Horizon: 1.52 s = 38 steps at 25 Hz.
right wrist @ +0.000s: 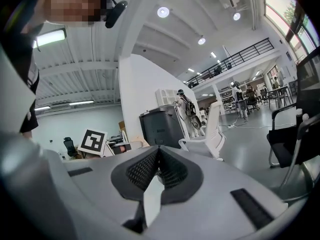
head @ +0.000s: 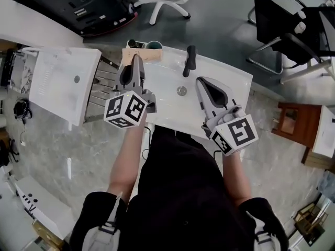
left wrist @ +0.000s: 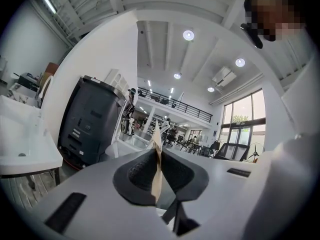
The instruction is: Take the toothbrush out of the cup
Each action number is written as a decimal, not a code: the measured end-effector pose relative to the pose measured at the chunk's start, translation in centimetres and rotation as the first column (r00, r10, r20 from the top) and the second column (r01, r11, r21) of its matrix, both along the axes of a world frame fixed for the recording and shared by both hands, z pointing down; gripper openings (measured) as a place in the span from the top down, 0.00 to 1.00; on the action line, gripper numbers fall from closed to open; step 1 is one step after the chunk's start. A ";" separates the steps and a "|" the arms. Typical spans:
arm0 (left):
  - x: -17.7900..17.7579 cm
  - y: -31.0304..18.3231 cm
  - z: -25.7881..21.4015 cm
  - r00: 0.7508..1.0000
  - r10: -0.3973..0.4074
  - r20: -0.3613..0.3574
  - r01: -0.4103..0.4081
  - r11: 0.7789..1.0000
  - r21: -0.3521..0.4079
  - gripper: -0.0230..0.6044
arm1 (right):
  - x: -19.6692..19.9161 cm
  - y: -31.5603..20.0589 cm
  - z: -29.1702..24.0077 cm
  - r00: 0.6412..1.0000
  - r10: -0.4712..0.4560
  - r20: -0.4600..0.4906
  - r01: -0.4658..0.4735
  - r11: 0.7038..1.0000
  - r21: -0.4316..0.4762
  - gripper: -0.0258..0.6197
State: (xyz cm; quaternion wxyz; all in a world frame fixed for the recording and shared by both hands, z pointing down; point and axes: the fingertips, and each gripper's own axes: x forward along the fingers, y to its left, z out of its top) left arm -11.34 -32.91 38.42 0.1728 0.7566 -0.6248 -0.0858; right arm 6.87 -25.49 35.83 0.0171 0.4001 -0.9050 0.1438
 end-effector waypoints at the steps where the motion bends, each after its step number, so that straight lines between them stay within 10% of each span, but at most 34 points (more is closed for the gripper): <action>1: 0.2 0.5 -0.1 1.000 0.000 -0.008 0.000 1.000 0.002 0.90 | 0.1 0.3 -0.1 1.000 -0.003 0.002 0.003 1.000 0.004 0.91; 19: -0.6 9.5 -0.2 0.997 -0.042 -0.060 0.039 0.998 -0.042 0.90 | -3.3 4.4 3.4 0.990 -0.134 0.049 0.136 0.989 -0.052 0.91; 38: -8.4 19.5 -0.2 0.988 0.064 -0.141 -0.070 0.997 -0.042 0.91 | -10.5 13.7 1.6 0.999 -0.036 -0.010 0.036 0.999 -0.031 0.91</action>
